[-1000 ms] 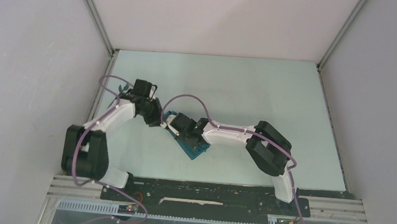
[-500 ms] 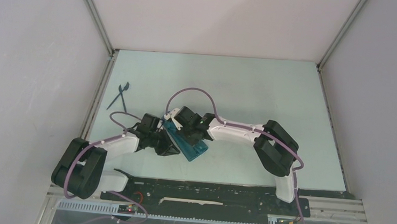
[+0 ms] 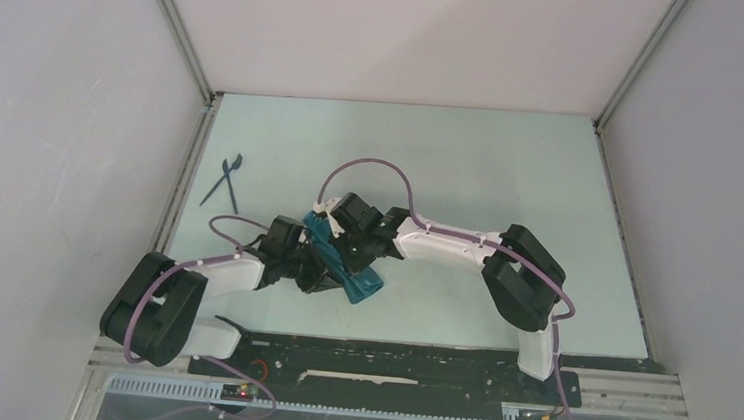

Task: Fold the napkin into a case and place the utensils inside
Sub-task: Smooth out the smaller rectangle-folded napkin at the center of the board.

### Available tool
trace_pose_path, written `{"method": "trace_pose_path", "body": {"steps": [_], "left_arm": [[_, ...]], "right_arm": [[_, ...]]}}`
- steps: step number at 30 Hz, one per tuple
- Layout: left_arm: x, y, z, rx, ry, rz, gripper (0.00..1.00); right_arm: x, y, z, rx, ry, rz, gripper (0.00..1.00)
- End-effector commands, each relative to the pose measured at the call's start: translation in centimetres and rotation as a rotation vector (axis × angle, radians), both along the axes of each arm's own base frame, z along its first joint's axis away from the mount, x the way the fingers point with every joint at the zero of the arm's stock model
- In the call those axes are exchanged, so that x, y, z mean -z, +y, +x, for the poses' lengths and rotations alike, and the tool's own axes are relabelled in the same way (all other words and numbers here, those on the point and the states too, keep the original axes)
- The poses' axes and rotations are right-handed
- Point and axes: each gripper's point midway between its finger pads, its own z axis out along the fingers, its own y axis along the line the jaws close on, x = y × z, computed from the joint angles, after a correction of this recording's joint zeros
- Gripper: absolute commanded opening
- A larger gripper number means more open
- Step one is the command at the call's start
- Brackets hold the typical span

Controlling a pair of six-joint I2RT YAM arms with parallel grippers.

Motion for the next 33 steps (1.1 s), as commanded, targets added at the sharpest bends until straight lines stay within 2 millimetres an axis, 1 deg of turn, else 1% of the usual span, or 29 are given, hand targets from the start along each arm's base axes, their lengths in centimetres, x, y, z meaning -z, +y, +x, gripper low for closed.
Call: {"method": "trace_pose_path", "body": {"steps": [1, 6, 9, 12, 15, 17, 20, 21, 22, 25, 29, 31, 33], "left_arm": [[0.5, -0.1, -0.1, -0.004, 0.003, 0.019, 0.06], [0.7, 0.0, -0.2, -0.005, 0.01, 0.024, 0.05], [0.7, 0.0, -0.2, -0.005, 0.008, 0.023, 0.05], [0.8, 0.1, -0.2, -0.007, 0.009, 0.026, 0.05], [0.8, 0.1, -0.4, -0.005, 0.011, 0.026, 0.05], [0.8, 0.2, -0.4, -0.004, 0.011, 0.028, 0.05], [0.7, 0.4, -0.6, 0.004, 0.015, 0.042, 0.08], [0.7, 0.7, -0.9, 0.007, 0.027, 0.057, 0.13], [0.7, 0.9, -1.1, 0.01, 0.034, 0.069, 0.15], [0.4, 2.2, -1.7, 0.014, 0.05, 0.111, 0.17], [-1.6, 4.7, -1.5, -0.018, 0.023, 0.135, 0.17], [-4.1, 5.7, -0.2, -0.041, -0.05, 0.142, 0.16], [-6.5, 6.3, 1.6, -0.055, -0.125, 0.154, 0.15]], "right_arm": [[-1.9, 1.8, -0.3, 0.033, 0.046, 0.085, 0.0], [-1.5, 2.6, -0.8, 0.055, 0.099, 0.11, 0.0], [-0.9, 2.6, -0.8, 0.083, 0.12, 0.104, 0.0], [0.0, 2.7, -0.7, 0.109, 0.139, 0.109, 0.0], [1.4, 2.6, -0.6, 0.125, 0.151, 0.098, 0.0], [2.0, 2.5, -0.4, 0.135, 0.159, 0.103, 0.0], [2.7, 2.4, -0.1, 0.142, 0.163, 0.108, 0.0], [3.0, 2.4, 0.0, 0.141, 0.162, 0.109, 0.0], [3.3, 2.3, 0.1, 0.141, 0.166, 0.108, 0.0], [4.1, 2.1, 0.1, 0.136, 0.173, 0.107, 0.0], [4.5, 2.1, -0.2, 0.122, 0.176, 0.105, 0.0], [4.5, 2.0, -0.2, 0.117, 0.173, 0.105, 0.0], [4.4, 2.0, -0.3, 0.114, 0.17, 0.107, 0.0]]}}
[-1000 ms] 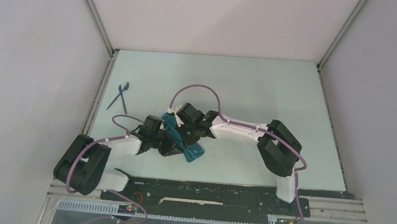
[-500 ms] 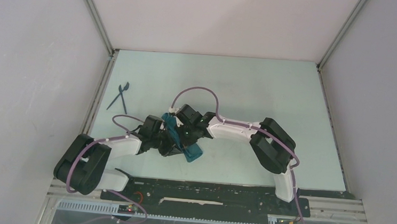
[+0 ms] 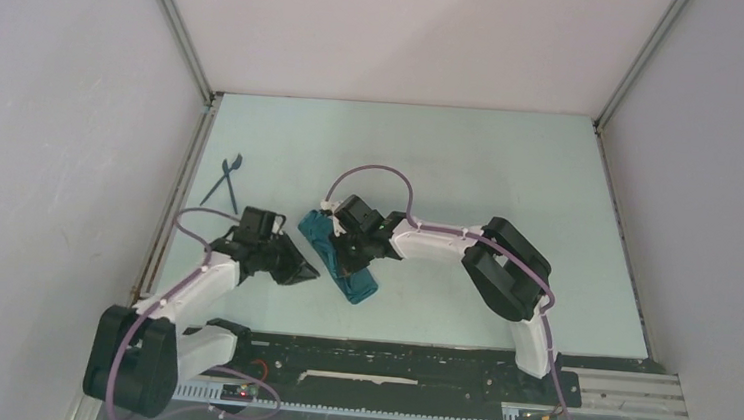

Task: Fold the napkin into a case and place the utensils inside
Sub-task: Smooth out the smaller rectangle-folded napkin at the center of the board.

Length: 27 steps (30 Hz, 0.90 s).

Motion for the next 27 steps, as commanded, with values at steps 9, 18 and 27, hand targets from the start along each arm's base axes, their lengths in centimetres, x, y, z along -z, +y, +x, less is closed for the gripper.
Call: {"method": "trace_pose_path", "body": {"steps": [9, 18, 27], "left_arm": [[-6.1, -0.2, 9.0, 0.033, -0.161, -0.009, 0.09], [-3.6, -0.2, 12.8, 0.011, -0.131, 0.05, 0.09], [0.0, 1.7, 14.3, -0.012, -0.055, 0.191, 0.0]], "right_arm": [[0.6, -0.4, -0.3, -0.013, -0.006, -0.001, 0.0], [0.2, -0.2, -0.4, -0.022, -0.009, 0.016, 0.0], [0.2, -0.3, -0.5, -0.028, -0.01, 0.017, 0.0]]}}
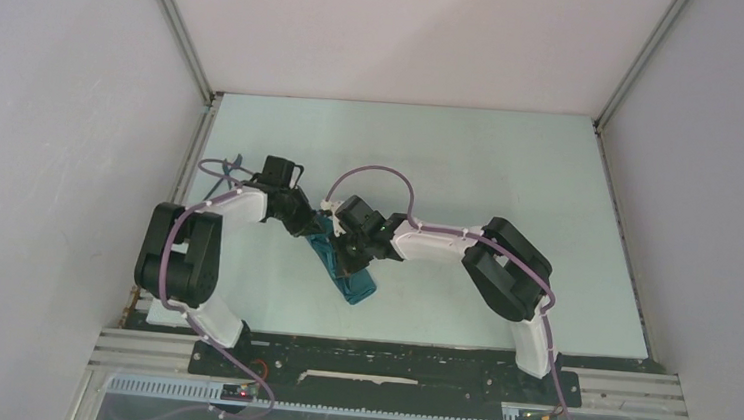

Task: Fold the napkin into a case and place the utensils inside
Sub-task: Smooth out the smaller rectangle-folded napkin at the center of the board.

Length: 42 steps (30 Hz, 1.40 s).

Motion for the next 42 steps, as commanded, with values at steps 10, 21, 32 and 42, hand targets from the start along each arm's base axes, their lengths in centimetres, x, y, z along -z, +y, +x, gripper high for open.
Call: {"method": "trace_pose_path", "body": {"steps": [10, 21, 32, 42], "left_arm": [[3.6, 5.0, -0.9, -0.003, 0.112, 0.273, 0.0], [4.7, 6.3, -2.3, 0.011, 0.149, 0.303, 0.0], [4.8, 6.1, -3.3, 0.019, 0.168, 0.28, 0.0], [5.2, 5.9, -4.1, 0.028, 0.185, 0.268, 0.0]], "right_arm": [[-0.6, -1.4, -1.2, -0.03, 0.022, -0.003, 0.07], [-6.4, -0.8, -1.2, 0.002, 0.166, 0.212, 0.52], [-2.5, 0.8, 1.6, 0.057, 0.076, 0.159, 0.49], [-1.1, -1.7, -0.5, 0.016, -0.127, -0.037, 0.4]]}}
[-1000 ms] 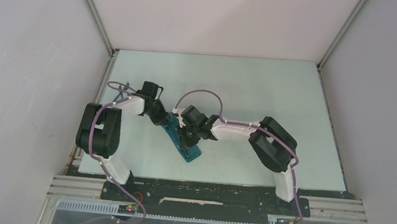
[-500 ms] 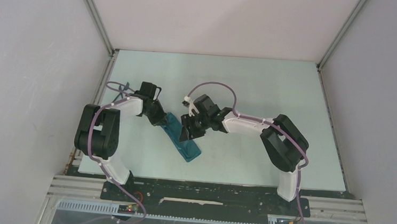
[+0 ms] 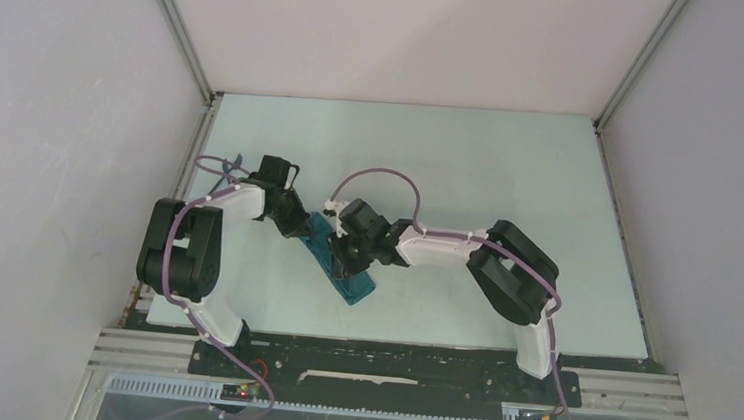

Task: Fold the napkin into a case and place the utensils inside
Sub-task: Smooth out the smaller rectangle-folded napkin at the center of the board, then pick up the smaller rectangle-folded napkin from the center of the board.

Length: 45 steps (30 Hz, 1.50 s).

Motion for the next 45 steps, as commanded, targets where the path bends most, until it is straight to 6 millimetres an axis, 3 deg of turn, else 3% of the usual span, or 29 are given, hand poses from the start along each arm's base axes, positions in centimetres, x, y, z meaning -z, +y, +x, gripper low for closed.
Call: {"method": "trace_pose_path", "body": {"steps": [1, 3, 7, 14, 17, 23, 27, 33, 35, 37, 40, 43, 45], "left_arm": [[2.9, 2.7, -4.1, 0.012, 0.141, 0.124, 0.0], [3.0, 2.7, -4.2, 0.017, 0.145, 0.124, 0.0], [2.7, 3.0, -4.1, 0.015, 0.139, 0.131, 0.0], [2.7, 2.7, -3.9, 0.011, 0.143, 0.109, 0.0], [2.6, 2.9, -3.9, 0.006, 0.138, 0.11, 0.0], [2.4, 3.0, -3.7, -0.004, 0.13, 0.108, 0.0], [2.2, 3.0, -3.6, -0.007, 0.123, 0.106, 0.0], [1.3, 2.6, -3.1, 0.006, 0.09, 0.079, 0.0], [0.2, 1.9, -2.7, 0.024, 0.06, 0.043, 0.01], [-1.8, 1.0, -2.1, 0.046, 0.007, -0.009, 0.1], [-6.6, -0.2, -1.2, 0.089, -0.117, -0.079, 0.28], [-11.1, -0.2, -1.1, 0.122, -0.22, -0.079, 0.44], [-13.1, 0.6, -1.5, 0.128, -0.257, -0.058, 0.48]], "right_arm": [[-1.8, -2.0, 0.0, -0.037, -0.2, -0.108, 0.49], [-3.2, -1.5, 0.2, -0.08, -0.298, -0.104, 0.62], [-3.9, -0.2, 1.1, -0.111, -0.431, -0.163, 0.74], [-3.3, 3.1, 1.9, -0.048, -0.619, -0.187, 0.72], [-2.5, 3.8, 2.0, -0.017, -0.641, -0.189, 0.67], [0.3, 2.9, 2.2, 0.04, -0.675, -0.28, 0.58], [1.9, 1.4, 2.4, 0.09, -0.679, -0.336, 0.44], [2.0, 0.8, 2.5, 0.125, -0.686, -0.325, 0.13], [1.6, 1.0, 2.2, 0.106, -0.68, -0.308, 0.0], [0.4, 1.9, 1.9, 0.094, -0.662, -0.24, 0.0], [-1.6, 2.4, 0.5, 0.051, -0.592, -0.122, 0.0], [-3.1, 2.7, -1.0, 0.002, -0.49, -0.011, 0.0], [-3.9, 3.0, -2.2, -0.05, -0.403, 0.056, 0.0]]}}
